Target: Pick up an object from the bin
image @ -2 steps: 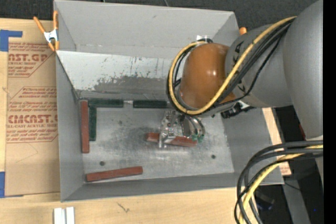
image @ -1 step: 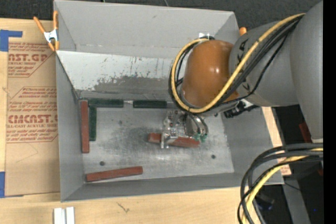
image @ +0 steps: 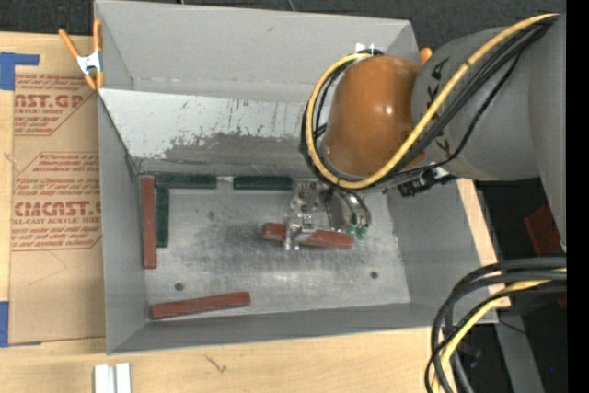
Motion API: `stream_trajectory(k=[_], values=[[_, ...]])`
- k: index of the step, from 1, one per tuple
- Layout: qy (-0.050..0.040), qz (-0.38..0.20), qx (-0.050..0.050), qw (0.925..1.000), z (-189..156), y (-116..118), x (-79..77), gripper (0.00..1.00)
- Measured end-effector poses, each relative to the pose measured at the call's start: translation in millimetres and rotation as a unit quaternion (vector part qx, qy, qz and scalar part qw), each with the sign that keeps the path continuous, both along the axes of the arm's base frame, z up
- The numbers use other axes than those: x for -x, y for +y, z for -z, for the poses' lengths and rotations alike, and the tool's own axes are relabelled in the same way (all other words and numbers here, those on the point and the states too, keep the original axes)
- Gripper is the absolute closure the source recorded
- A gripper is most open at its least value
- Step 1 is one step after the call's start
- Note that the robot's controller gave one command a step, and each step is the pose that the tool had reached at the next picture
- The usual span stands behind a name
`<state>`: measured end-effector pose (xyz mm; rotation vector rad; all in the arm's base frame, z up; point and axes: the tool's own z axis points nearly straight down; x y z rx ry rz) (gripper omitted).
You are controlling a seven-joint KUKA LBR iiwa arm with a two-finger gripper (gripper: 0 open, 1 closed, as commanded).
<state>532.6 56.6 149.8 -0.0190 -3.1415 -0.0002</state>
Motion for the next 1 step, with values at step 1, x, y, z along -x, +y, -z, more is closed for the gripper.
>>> stream_trajectory(k=[1], values=[[-0.0021,0.0,0.0,1.0,-10.5,0.1,-1.2,1.0]])
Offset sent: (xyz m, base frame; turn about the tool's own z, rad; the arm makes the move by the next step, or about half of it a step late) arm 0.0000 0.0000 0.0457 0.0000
